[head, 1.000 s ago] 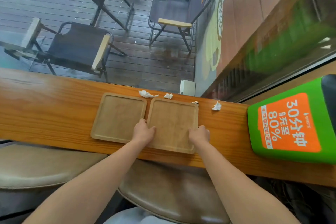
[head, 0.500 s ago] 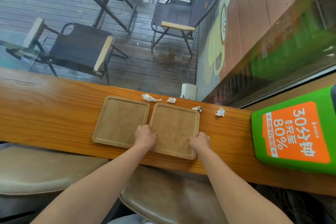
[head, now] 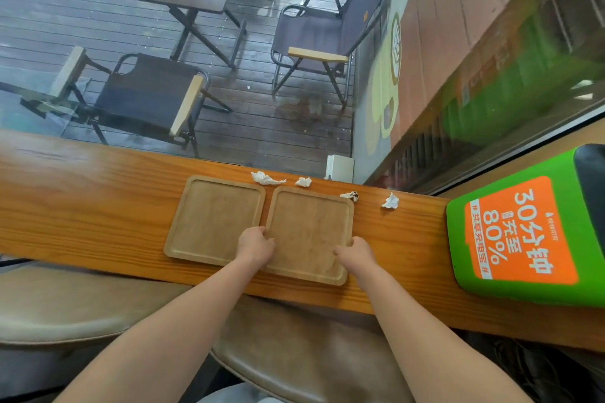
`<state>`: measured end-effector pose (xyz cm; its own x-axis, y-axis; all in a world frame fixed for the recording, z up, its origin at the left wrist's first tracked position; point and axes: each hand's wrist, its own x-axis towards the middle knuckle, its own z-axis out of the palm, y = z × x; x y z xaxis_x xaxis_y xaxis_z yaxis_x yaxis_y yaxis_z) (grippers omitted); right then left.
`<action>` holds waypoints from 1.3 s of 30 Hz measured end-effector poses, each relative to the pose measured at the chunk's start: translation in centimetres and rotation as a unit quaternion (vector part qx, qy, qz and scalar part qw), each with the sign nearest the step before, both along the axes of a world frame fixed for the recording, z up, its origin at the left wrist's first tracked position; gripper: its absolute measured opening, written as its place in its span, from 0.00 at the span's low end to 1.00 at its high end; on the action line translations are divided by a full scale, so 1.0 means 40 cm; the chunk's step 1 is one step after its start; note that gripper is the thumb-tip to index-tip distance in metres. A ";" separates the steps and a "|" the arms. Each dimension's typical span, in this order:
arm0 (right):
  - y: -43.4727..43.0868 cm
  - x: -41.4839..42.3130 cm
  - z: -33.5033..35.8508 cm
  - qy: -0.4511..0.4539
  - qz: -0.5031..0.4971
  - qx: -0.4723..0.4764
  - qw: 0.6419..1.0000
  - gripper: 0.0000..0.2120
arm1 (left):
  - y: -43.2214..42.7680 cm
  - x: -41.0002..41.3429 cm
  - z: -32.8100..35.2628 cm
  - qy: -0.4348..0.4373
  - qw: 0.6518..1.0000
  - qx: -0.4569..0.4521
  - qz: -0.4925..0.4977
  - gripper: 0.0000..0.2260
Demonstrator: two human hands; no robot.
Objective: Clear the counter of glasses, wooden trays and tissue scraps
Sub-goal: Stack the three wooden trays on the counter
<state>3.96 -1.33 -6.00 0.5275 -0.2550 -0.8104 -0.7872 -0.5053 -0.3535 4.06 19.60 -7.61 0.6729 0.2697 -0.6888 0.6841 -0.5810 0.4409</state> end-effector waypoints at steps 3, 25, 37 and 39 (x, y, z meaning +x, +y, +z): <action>0.004 0.007 0.011 -0.010 0.005 -0.012 1.000 0.27 | 0.018 -0.002 0.008 0.006 1.000 -0.018 -0.002 0.21; 0.407 0.045 0.051 0.001 0.143 0.081 0.986 0.23 | 0.350 -0.021 0.050 -0.019 0.999 -0.016 0.021 0.08; 0.532 0.051 0.000 -0.003 0.123 0.025 0.992 0.34 | 0.504 -0.030 -0.004 -0.051 0.995 0.065 0.062 0.17; 0.551 0.048 -0.009 0.000 0.106 0.020 0.994 0.36 | 0.506 -0.026 -0.016 -0.030 0.996 0.069 0.054 0.20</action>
